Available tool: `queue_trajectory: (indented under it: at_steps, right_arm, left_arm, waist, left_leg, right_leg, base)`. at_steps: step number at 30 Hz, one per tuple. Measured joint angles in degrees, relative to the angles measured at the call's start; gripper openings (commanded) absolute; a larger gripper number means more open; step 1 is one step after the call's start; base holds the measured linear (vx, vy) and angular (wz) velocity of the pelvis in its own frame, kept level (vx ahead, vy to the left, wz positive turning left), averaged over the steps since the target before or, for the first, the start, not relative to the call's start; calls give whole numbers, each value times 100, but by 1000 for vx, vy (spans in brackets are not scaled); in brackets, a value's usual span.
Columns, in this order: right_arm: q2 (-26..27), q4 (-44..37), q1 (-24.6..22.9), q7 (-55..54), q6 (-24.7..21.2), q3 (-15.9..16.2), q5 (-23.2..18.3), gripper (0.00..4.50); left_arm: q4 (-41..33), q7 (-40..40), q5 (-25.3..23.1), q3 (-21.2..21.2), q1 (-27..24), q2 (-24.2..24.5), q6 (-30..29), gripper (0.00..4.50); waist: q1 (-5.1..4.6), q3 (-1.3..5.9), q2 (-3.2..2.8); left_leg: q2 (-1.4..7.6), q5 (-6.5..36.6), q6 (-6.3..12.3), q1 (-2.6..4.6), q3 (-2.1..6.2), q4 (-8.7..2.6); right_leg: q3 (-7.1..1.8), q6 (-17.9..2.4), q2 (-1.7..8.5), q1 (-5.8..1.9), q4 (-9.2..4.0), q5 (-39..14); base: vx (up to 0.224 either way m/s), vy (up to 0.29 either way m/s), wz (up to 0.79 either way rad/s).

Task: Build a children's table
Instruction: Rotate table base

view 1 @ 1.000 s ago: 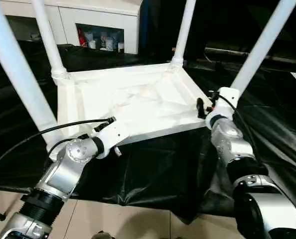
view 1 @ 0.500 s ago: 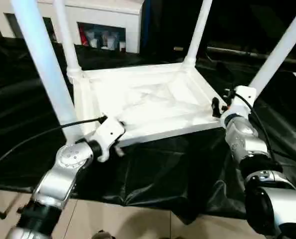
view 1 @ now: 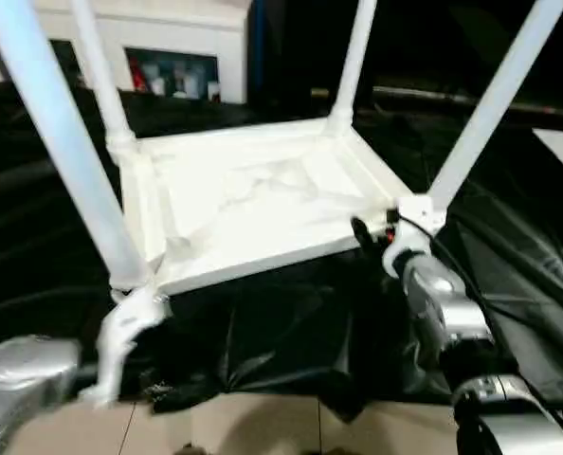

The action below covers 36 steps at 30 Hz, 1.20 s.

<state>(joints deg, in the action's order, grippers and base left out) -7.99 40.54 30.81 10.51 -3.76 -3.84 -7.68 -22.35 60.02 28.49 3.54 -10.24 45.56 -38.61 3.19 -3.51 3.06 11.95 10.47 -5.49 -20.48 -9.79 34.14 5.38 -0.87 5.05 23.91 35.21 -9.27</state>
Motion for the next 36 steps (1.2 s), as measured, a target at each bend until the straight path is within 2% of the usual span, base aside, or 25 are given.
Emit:
queue_trajectory:
  at_steps: [2, 4, 8, 10, 14, 17, 20, 22, 25, 27, 30, 33, 36]
  right_arm:
    - [4, -204, -155, -48, -86, 3, 53, 382]
    - [-10, -395, -367, -80, -193, 4, 72, 382]
    - [-27, -433, -554, -143, -365, 57, 144, 382]
    - [-41, -433, -580, -173, -435, 106, 183, 382]
    - [-54, -434, -581, -183, -489, 159, 308, 382]
    - [-59, -440, -581, -203, -588, 182, 365, 382]
    - [-59, -437, -576, -214, -621, 207, 385, 382]
    - [-27, -369, -537, -231, -622, 220, 394, 382]
    - [85, -227, -392, -236, -586, 258, 396, 382]
    - [155, -103, -297, -245, -563, 260, 403, 382]
    - [232, 47, -191, -255, -557, 261, 407, 382]
    - [241, 156, -97, -309, -548, 254, 437, 382]
    - [284, 462, 106, -324, -457, 254, 509, 382]
  left_arm:
    - [-82, 70, 185, 429, -259, 68, -107, 445]
    - [-162, 278, 422, 1067, -671, 366, -358, 445]
    - [6, 634, 513, 2219, -1144, 773, -618, 445]
    - [267, 687, 511, 2736, -1149, 910, -631, 445]
    - [620, 769, 505, 3174, -1046, 1056, -494, 445]
    - [1090, 651, 562, 3391, -469, 1052, -139, 445]
    - [1237, 527, 619, 3448, -12, 969, 36, 445]
    - [1388, 314, 806, 3347, 645, 609, 105, 445]
    - [1443, 229, 1030, 3030, 1065, 316, 74, 445]
    - [1438, 236, 1040, 2656, 1188, 238, 51, 445]
    - [1471, 290, 1044, 2389, 1296, 100, 21, 445]
    - [1494, 296, 1067, 2189, 1451, -110, -31, 445]
    - [1550, 159, 1000, 1837, 1711, -336, -8, 445]
  waist:
    - [-5, 1, 2]
    - [-33, 8, 12]
    - [-106, 7, 21]
    - [-125, 7, 23]
    - [-134, 10, 36]
    - [-108, 15, 54]
    - [-108, 29, 80]
    - [-95, 34, 91]
    - [-107, 40, 103]
    - [-106, 43, 108]
    - [-102, 44, 109]
    - [-55, 43, 108]
    - [-65, 43, 108]
  left_leg:
    - [0, 0, 0, 7, 4, 0]
    - [2, 1, -1, 14, 14, 0]
    - [0, 1, -1, 16, 21, -2]
    - [0, 1, 0, 16, 28, -2]
    - [-2, 2, 0, 18, 29, -2]
    - [-1, 2, 0, 19, 38, -3]
    - [-4, 2, 0, 42, 41, -3]
    - [-7, 2, 0, 49, 40, -2]
    - [-5, 2, 0, 51, 41, -2]
    - [-5, 2, 0, 52, 41, -2]
    - [-4, 1, -1, 50, 41, -3]
    - [-3, 1, -1, 44, 37, -3]
    - [-4, 1, -2, 46, 32, -3]
  right_leg:
    - [0, 0, -1, -4, 2, 0]
    - [0, 0, -11, -10, 0, 0]
    - [-1, 2, -17, -10, -14, -1]
    - [0, 3, -21, -11, -25, -2]
    - [-5, 4, -21, -12, -36, -3]
    - [-3, 4, -28, -17, -35, -2]
    - [-10, 4, -28, -44, -36, -2]
    - [-14, 4, -27, -55, -37, -2]
    - [-13, 2, -27, -55, -30, -1]
    - [-15, -1, -27, -54, -18, 0]
    - [-15, -4, -28, -51, -9, 2]
    - [-14, -4, -28, -50, -12, 2]
    - [-22, -6, -29, -50, -12, 4]
  base:
    - [0, 0, 0]
    - [0, 0, 0]
    - [0, 0, 0]
    - [0, 0, 0]
    - [0, 0, 0]
    - [0, 0, 0]
    - [0, 0, 0]
    - [0, 0, 0]
    - [0, 0, 0]
    - [0, 0, 0]
    - [0, 0, 0]
    - [0, 0, 0]
    - [0, 0, 0]
